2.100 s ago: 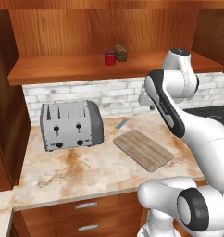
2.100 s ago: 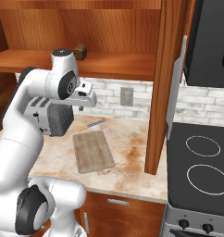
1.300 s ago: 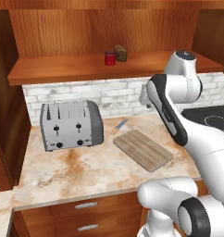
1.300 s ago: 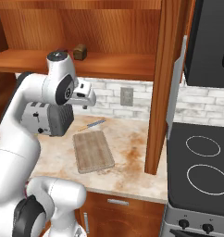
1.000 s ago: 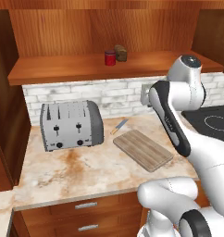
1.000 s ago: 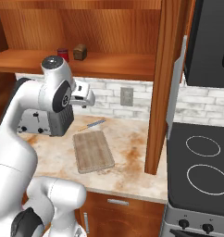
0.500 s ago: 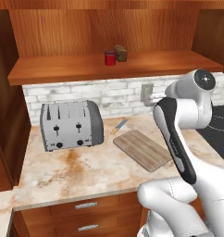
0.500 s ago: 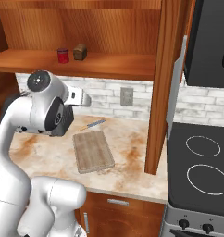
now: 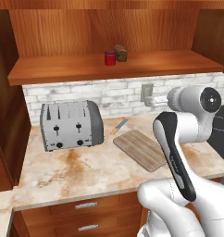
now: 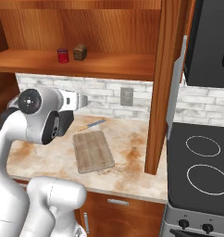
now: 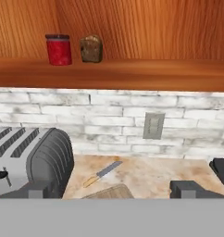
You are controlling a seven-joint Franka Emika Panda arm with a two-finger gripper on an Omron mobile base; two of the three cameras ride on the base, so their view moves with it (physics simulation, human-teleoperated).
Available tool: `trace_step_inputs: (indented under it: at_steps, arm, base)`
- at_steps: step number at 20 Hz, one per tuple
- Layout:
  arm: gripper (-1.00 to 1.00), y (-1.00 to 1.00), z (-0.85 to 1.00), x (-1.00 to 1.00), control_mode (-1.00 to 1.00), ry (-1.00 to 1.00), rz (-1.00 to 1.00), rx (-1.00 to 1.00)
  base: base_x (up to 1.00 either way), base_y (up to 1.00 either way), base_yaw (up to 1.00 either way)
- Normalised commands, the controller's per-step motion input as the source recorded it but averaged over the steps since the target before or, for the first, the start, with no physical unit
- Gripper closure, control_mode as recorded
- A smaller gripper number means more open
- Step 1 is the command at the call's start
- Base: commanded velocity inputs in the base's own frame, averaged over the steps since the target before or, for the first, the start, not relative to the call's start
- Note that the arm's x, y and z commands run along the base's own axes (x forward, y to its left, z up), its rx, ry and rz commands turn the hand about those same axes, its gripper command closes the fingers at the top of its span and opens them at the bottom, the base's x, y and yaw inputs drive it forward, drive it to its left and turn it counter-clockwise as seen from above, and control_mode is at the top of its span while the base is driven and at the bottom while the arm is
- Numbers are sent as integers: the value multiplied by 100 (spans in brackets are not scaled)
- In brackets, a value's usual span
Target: Pick the bread, place it on the cutting board, pick the jam, place it on the counter, and close the cabinet.
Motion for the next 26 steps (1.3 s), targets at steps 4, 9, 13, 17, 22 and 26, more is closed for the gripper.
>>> trace_step_inputs:
  at_steps: [4,9,13,17,22,26]
  arm:
    - [-100,17,33,-8,-100,-8,0,0]
    - [-100,17,38,-18,-100,-1,0,0]
    - [-100,18,39,-24,-100,0,0,0]
    - [-100,18,39,-28,-100,0,0,0]
    - [-100,26,35,-27,-100,0,0,0]
    - [-100,30,30,-32,-100,0,0,0]
  base:
    - [0,0,0]
    - [0,0,0]
    - [0,0,0]
    - [0,0,0]
    - [0,0,0]
    - [0,0,0]
